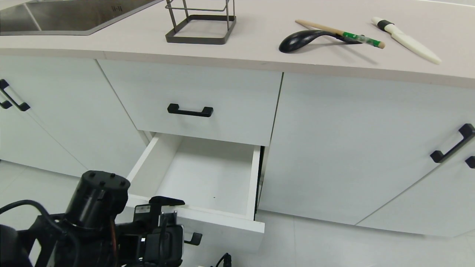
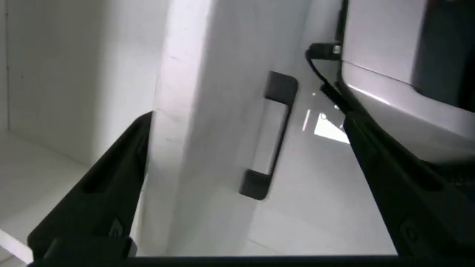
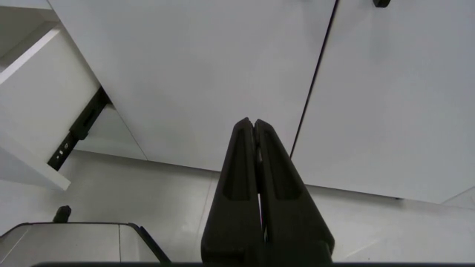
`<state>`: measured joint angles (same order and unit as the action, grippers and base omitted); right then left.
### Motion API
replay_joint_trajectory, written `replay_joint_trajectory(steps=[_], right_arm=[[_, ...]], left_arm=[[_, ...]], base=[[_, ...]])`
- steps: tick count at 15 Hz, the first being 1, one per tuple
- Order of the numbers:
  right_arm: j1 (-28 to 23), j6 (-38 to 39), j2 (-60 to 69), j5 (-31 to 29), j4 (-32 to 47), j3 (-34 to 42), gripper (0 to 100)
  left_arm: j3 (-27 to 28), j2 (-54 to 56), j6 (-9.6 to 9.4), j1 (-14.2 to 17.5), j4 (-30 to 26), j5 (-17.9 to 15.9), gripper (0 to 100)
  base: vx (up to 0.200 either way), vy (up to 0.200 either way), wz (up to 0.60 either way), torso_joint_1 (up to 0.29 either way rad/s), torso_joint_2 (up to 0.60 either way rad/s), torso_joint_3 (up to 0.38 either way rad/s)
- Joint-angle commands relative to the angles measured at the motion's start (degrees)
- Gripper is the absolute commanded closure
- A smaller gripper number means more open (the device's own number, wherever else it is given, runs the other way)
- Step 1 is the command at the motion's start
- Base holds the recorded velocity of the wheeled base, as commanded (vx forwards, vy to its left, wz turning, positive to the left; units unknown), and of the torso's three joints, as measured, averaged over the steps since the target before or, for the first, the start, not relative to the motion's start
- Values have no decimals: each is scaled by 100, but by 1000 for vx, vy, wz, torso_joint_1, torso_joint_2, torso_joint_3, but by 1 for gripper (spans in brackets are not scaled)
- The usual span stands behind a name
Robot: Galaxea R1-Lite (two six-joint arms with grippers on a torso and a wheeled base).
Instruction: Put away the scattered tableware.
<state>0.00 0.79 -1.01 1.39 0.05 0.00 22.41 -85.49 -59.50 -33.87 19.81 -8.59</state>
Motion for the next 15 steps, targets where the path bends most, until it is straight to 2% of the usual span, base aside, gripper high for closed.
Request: replay_joint_trajectory(steps=[1,2,3,4,5,7,8,9,10,11,15], right_arm=[[0,0,-4,2,4,0,100],[0,0,-4,2,-5,0,100],[0,0,-4,2,-5,0,100],[0,0,-4,2,4,0,100],[0,0,-4,2,-5,0,100],[0,0,-4,2,-5,0,100],[0,0,-4,2,-5,0,100],[0,0,-4,2,-5,0,100],[0,0,-4,2,-5,0,100],[0,0,-4,10,4,0,100],[0,0,-4,10,4,0,100]], left_arm=[[-413,868,615,-410,-170,-28,0],[-421,1166,1099,-595,-153,-37,0],[-325,1518,1688,-683,-135,-81,0],[-237,1790,2189,-736,-135,-116,0],[-184,2010,2602,-744,-126,-125,0],[-8,2467,3718,-665,-91,-134,0],[71,2608,4043,-665,-74,-125,0],[255,2933,4685,-656,23,-107,0],[326,3126,4896,-656,102,-99,0],[343,3223,4922,-656,137,-99,0],[326,3504,4790,-525,137,-99,0]], base=[[0,0,0,0,0,0],[0,0,0,0,0,0],[0,0,0,0,0,0],[0,0,0,0,0,0],[0,0,0,0,0,0],[0,0,0,0,0,0],[0,0,0,0,0,0],[0,0,0,0,0,0],[0,0,0,0,0,0],[0,0,0,0,0,0],[0,0,0,0,0,0]])
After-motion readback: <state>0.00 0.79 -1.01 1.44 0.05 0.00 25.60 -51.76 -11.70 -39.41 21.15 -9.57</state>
